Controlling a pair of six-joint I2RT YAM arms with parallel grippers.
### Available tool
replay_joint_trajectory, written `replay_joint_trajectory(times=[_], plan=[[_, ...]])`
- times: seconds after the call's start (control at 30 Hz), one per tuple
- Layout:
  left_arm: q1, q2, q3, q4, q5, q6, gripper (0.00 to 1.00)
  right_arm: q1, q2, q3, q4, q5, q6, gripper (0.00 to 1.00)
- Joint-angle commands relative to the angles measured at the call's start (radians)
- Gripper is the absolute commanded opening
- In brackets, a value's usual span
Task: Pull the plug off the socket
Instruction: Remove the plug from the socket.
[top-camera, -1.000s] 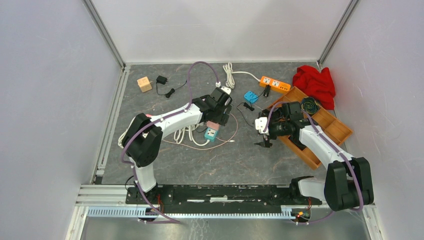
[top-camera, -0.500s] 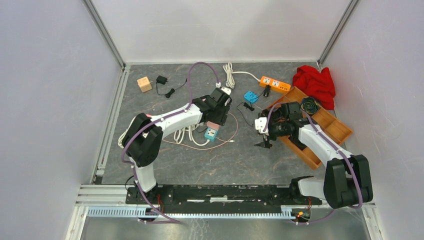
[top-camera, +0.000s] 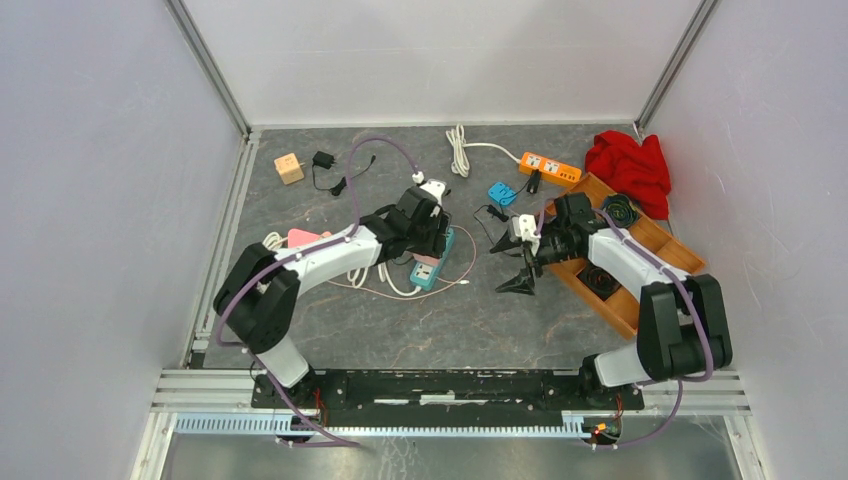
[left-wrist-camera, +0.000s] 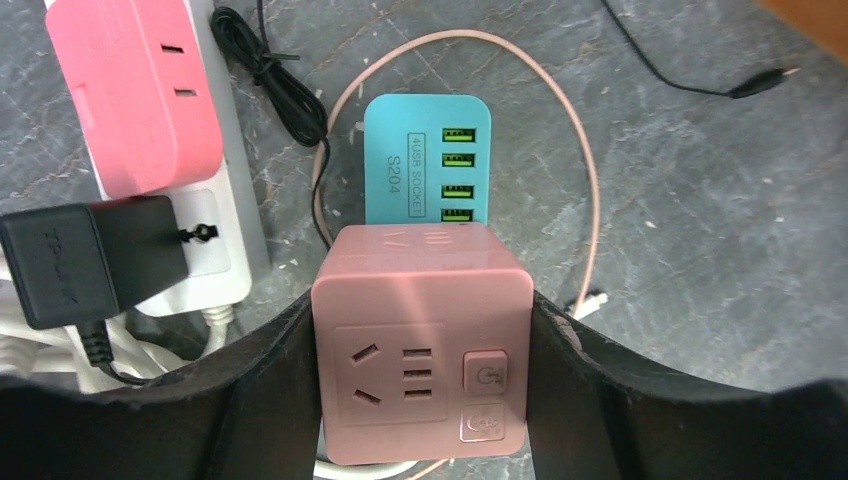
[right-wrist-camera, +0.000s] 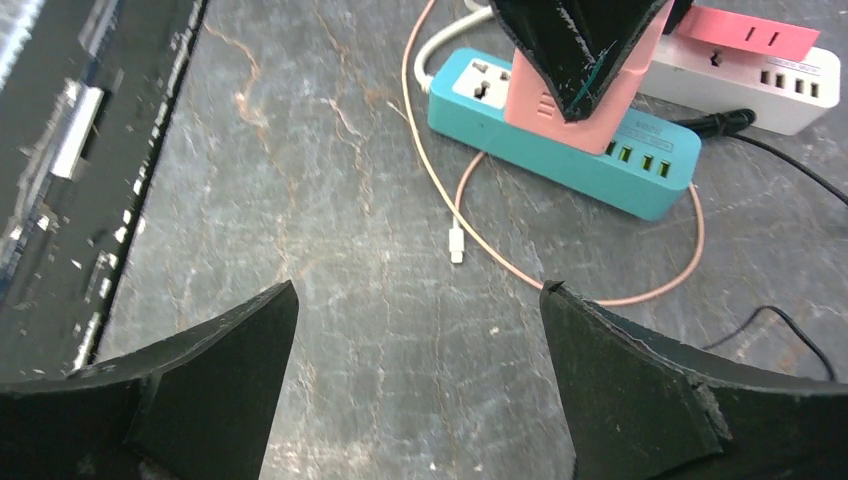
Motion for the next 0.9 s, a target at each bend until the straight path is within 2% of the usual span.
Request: replay_joint_trajectory(times=[0.0, 0.1, 0.17, 0.23, 0.27, 0.5, 0.77, 0.83, 0.87], plan=[[0.005, -0.106, -0.06, 0.221, 0.092, -0.139, 0.02, -0.003, 0.063, 0.075, -0.118, -0.193, 0.023, 0.98], [0.006, -0.127, -0.094, 0.264, 0.101, -0.172, 0.02, -0.003, 0.121, 0.136, -0.241, -0.212, -0.032, 0.98], [0.009, -0.138, -0.114, 0.312, 0.105, -0.196, 0.02, -0.003, 0.176, 0.196, -0.388, -0.227, -0.167, 0.98], [0.014, -0.15, -0.139, 0.359, 0.118, -0.222, 0.02, -0.004, 0.248, 0.262, -0.632, -0.242, -0.361, 0.98], [0.016, -0.157, -0.15, 0.381, 0.119, -0.237, 0.02, -0.005, 0.279, 0.287, -0.649, -0.244, -0.343, 0.97], [0.028, -0.192, -0.22, 0.478, 0.177, -0.306, 0.02, -0.007, 0.3, 0.333, -0.649, -0.204, -0.266, 0.97], [0.029, -0.21, -0.231, 0.474, 0.202, -0.31, 0.02, 0.003, 0.22, 0.4, -0.647, -0.196, -0.206, 0.97], [0.033, -0.22, -0.237, 0.469, 0.193, -0.313, 0.02, 0.003, 0.201, 0.438, -0.592, -0.189, -0.116, 0.97], [0.036, -0.224, -0.242, 0.469, 0.192, -0.318, 0.02, 0.004, 0.192, 0.452, -0.517, -0.172, -0.02, 0.97]])
